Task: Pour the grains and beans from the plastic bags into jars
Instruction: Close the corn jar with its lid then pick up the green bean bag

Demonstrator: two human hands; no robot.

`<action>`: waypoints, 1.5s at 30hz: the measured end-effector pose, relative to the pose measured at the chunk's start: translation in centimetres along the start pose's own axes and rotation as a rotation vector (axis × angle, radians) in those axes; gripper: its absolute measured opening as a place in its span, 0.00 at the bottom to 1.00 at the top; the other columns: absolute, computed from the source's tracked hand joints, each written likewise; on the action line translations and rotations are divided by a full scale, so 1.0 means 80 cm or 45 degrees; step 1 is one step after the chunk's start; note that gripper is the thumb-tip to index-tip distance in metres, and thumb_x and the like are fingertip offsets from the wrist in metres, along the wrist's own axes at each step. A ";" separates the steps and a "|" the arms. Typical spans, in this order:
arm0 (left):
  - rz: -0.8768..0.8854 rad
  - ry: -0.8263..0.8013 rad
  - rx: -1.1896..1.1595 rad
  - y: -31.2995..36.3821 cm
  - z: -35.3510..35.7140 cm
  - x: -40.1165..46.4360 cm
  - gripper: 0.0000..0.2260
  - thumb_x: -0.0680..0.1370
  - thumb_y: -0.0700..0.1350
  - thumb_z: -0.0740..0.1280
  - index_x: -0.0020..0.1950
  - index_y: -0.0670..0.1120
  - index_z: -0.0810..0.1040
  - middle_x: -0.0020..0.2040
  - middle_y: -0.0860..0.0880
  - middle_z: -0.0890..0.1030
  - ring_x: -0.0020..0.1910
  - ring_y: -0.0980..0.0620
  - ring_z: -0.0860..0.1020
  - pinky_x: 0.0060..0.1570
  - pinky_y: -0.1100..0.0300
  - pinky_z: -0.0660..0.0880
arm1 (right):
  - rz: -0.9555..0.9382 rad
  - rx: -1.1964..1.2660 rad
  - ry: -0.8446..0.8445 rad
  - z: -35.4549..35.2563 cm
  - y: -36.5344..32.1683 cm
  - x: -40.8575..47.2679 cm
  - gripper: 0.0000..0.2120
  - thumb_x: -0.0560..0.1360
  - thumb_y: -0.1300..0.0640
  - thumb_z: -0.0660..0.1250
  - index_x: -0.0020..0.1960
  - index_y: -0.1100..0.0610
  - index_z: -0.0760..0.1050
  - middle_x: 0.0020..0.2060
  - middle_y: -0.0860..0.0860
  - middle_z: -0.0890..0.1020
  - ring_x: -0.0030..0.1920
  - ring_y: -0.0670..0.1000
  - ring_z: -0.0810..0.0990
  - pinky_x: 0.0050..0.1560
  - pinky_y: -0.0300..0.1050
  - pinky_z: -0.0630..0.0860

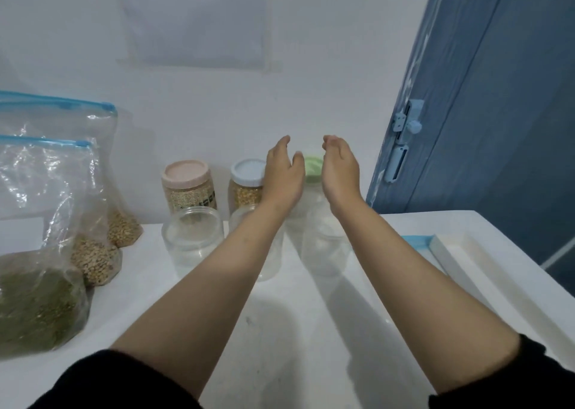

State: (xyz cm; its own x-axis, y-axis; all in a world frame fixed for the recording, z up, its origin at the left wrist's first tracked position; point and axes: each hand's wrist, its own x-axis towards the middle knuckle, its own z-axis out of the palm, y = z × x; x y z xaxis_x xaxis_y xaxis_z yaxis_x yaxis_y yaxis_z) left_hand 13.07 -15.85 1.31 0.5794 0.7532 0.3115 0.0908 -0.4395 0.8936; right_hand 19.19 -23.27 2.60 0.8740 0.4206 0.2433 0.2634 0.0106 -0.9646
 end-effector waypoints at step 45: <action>0.010 0.166 -0.380 -0.014 -0.160 -0.317 0.15 0.79 0.58 0.54 0.65 0.61 0.64 0.61 0.47 0.75 0.51 0.63 0.77 0.46 0.73 0.72 | -0.221 0.108 -0.488 -0.020 -0.001 -0.317 0.21 0.76 0.36 0.60 0.67 0.38 0.68 0.58 0.43 0.72 0.62 0.40 0.73 0.65 0.47 0.74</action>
State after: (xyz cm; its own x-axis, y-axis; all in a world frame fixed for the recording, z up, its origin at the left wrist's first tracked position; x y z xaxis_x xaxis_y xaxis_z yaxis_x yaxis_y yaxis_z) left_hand -12.09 -28.17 -3.41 0.4690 0.8151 0.3402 -0.1658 -0.2971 0.9403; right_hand -2.32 -35.42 -3.36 0.6006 0.7123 0.3633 0.3450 0.1790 -0.9214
